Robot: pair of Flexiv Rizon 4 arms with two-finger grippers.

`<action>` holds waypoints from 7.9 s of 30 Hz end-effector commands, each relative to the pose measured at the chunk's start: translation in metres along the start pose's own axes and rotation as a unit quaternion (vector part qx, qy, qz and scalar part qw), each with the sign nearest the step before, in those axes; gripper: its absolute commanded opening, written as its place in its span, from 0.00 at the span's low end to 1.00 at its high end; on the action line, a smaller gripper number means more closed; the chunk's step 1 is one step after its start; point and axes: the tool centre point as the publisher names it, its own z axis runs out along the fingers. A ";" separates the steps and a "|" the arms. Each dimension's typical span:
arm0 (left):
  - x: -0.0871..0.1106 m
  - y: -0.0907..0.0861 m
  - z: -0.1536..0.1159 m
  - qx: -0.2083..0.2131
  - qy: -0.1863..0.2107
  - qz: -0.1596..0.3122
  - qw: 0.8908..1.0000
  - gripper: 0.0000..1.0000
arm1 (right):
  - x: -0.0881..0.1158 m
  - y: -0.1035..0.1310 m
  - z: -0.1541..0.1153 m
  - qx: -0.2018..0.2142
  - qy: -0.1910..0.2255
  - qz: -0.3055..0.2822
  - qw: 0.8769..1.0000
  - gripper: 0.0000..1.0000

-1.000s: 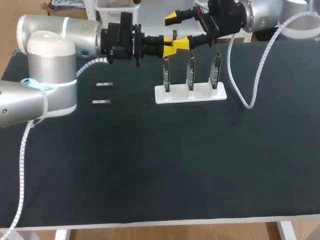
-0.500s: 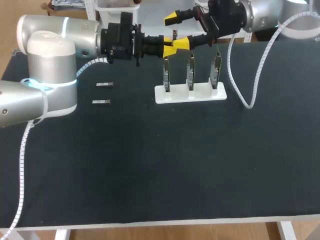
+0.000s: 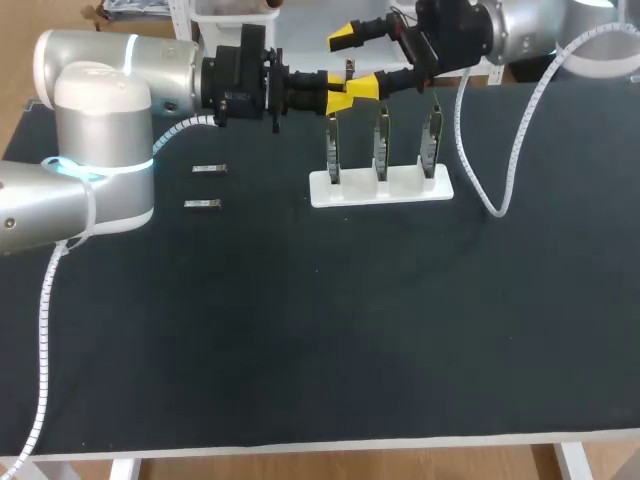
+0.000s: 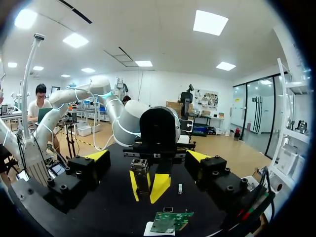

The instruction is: Pick up the optical module with the left hand, and insert it into the network port with the right hand.

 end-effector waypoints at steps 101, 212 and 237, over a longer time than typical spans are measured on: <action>0.025 -0.017 -0.035 -0.016 0.120 -0.026 0.992 1.00 | 0.000 0.000 0.000 0.001 0.000 0.000 1.000 0.00; 0.020 0.026 -0.067 -0.022 0.213 -0.037 0.976 1.00 | 0.021 -0.014 0.011 -0.043 0.029 0.043 0.998 0.00; 0.020 0.026 -0.067 -0.022 0.213 -0.037 0.976 1.00 | 0.040 -0.020 0.010 -0.036 0.033 0.068 0.997 0.00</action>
